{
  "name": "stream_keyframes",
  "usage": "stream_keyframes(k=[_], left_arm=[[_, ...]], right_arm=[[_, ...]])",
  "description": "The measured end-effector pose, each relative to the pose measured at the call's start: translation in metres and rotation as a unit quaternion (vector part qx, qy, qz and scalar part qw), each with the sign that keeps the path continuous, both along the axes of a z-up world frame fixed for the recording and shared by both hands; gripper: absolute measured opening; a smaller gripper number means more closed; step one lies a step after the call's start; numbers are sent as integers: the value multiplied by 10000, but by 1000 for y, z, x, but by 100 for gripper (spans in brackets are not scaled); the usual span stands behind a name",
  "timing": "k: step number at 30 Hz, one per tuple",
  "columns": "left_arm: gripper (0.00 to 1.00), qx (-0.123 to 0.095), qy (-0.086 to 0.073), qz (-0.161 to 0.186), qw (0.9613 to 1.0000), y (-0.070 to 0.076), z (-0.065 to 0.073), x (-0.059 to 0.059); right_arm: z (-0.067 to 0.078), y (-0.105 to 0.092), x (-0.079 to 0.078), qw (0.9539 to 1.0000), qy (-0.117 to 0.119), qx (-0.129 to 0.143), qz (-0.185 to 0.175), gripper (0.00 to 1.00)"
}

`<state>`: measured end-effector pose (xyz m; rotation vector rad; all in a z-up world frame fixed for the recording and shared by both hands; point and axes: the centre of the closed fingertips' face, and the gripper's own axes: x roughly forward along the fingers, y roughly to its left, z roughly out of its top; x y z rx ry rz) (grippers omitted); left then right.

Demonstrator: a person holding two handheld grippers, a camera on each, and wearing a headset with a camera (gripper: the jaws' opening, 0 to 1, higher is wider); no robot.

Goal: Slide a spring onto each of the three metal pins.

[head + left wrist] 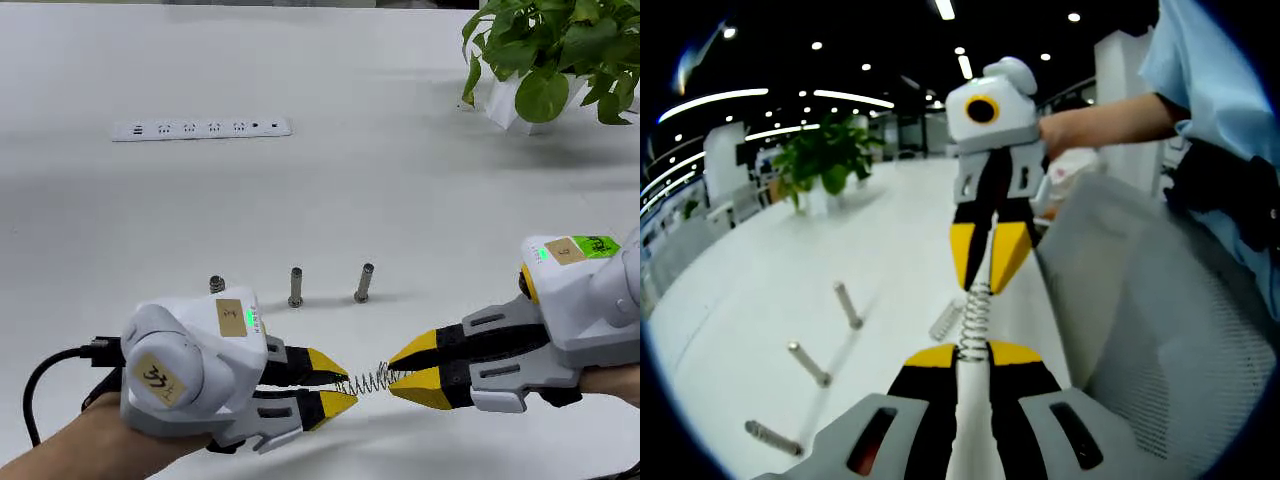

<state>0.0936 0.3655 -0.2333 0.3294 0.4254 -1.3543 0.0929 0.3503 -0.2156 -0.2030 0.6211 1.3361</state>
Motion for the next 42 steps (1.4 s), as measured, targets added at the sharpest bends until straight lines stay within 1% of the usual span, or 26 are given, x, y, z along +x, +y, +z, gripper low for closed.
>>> stream_keyframes(k=[4, 6, 9, 12, 14, 15, 17, 18, 19, 21, 22, 23, 24, 26, 28, 30, 34, 36, 39, 40, 42], left_arm=[[10, 11, 12, -5, 10000, -1, -1, 0], [10, 31, 10, -17, 10000, -1, -2, -1], [10, 45, 22, -24, 10000, -2, -2, -1], [10, 64, 39, -24, 10000, -3, -3, -1], [10, 83, 39, -39, 10000, -3, -4, -1], [10, 100, 40, -54, 9999, -4, -4, -2], [10, 119, 40, -72, 9999, -4, -5, -2], [10, 127, 49, -79, 9999, -5, -6, -3], [10, 133, 50, -82, 9999, -5, -6, -3], [10, 139, 80, -83, 9998, -6, -7, -4], [10, 137, 106, -85, 9998, -7, -8, -4], [10, 128, 126, -84, 9998, -8, -8, -5], [10, 135, 121, -86, 9998, -8, -9, -5], [10, 153, 136, -81, 9998, -9, -10, -5], [10, 118, 152, -89, 9998, -11, -9, -5], [10, 117, 129, -88, 9998, -12, -9, -5], [10, 102, 128, -91, 9998, -12, -9, -4], [10, 89, 100, -116, 9998, -12, -9, -4], [10, 67, 60, -143, 9999, -12, -7, -4], [10, 47, 47, -151, 9999, -12, -6, -4], [10, 31, 32, -164, 9999, -12, -6, -4]], right_arm=[[1, 0, 0, 10000, -21, -8, 25, 11], [1, -1, 0, 9999, -50, -74, 51, 11], [5, 0, -1, 9997, -164, -130, 103, 11], [7, 2, 0, 9988, -348, -286, 173, 11], [10, 3, 0, 9984, -414, -320, 218, 11], [10, 4, 0, 9978, -483, -379, 254, 11], [11, 6, -1, 9971, -544, -427, 308, 11], [10, 5, 0, 9961, -612, -529, 354, 11], [11, 6, -1, 9954, -670, -560, 399, 11], [13, 9, -2, 9946, -714, -604, 443, 11], [15, 10, -3, 9935, -796, -636, 507, 11], [16, 12, -3, 9933, -814, -633, 519, 10], [17, 13, -4, 9929, -844, -613, 572, 4], [19, 17, -1, 9926, -907, -588, 560, 3], [18, 19, 0, 9929, -872, -581, 563, 3], [16, 17, 2, 9923, -891, -659, 550, 5], [12, 11, 3, 9922, -838, -748, 538, 14], [7, 5, 4, 9924, -749, -841, 501, 19], [5, 0, 4, 9932, -658, -840, 475, 18], [5, -1, 3, 9939, -574, -820, 453, 18], [4, -2, 1, 9945, -492, -802, 461, 18]])
